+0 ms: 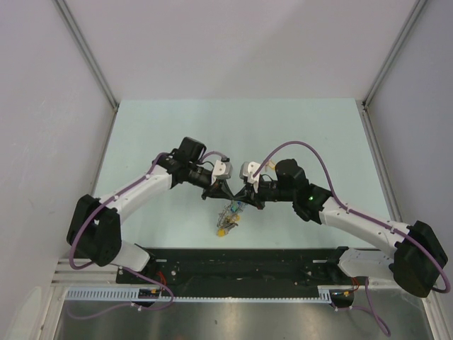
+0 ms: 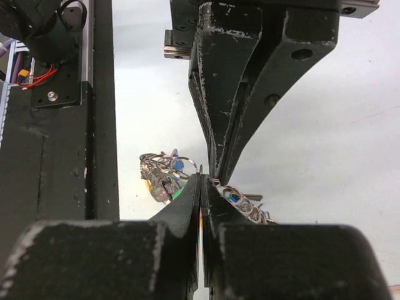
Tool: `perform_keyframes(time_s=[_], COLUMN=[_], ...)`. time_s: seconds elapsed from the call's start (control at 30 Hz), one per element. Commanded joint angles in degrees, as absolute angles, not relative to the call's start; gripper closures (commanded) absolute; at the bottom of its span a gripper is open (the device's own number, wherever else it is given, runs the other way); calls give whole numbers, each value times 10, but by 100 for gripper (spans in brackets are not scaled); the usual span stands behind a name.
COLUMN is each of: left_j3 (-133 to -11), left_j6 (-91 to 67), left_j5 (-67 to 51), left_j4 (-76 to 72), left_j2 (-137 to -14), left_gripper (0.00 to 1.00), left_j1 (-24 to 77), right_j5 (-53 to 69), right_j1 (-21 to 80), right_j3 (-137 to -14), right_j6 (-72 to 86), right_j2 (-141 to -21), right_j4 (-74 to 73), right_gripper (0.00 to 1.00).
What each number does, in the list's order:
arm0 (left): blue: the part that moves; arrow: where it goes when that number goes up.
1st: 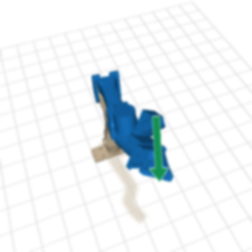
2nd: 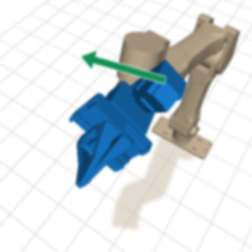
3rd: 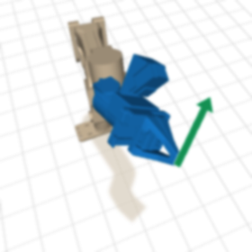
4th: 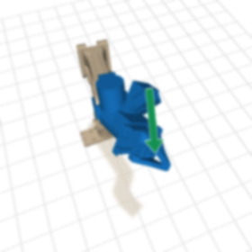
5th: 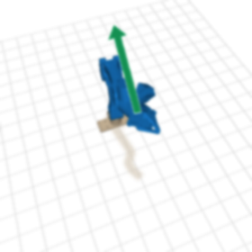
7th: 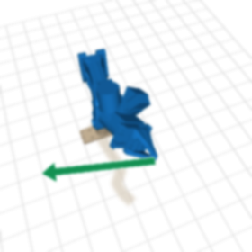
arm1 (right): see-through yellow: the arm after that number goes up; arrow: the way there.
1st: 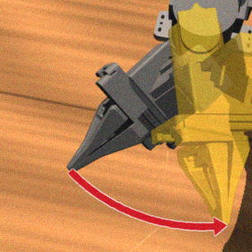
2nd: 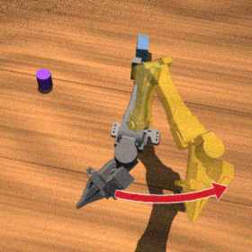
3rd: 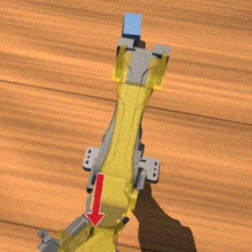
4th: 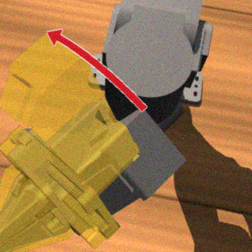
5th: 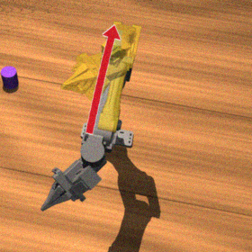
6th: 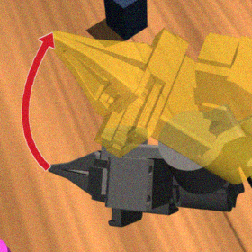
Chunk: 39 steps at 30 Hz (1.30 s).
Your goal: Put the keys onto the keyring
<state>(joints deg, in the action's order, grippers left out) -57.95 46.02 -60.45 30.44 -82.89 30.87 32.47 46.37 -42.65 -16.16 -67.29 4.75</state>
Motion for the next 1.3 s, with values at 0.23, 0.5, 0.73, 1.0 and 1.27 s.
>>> perform_keyframes(time_s=[0.23, 0.5, 0.73, 1.0, 1.27], left_j3=[-597, -585, -583, -566, -499], left_j6=[407, 352, 330, 270, 145], left_j5=[-717, -692, -680, -612, -398], left_j4=[318, 273, 255, 205, 56], left_j2=[-818, -806, -800, -771, -658], left_gripper=[100, 100, 100, 85, 37], left_j1=[287, 279, 275, 267, 254], right_j5=[246, 203, 180, 157, 78], right_j1=[482, 513, 528, 527, 523], right_j3=[-439, -422, -406, -399, -399], right_j6=[-149, -145, -141, -130, -88], right_j2=[-642, -639, -651, -666, -639], right_j4=[40, 40, 55, 103, 65], right_gripper=[100, 100, 100, 100, 100])
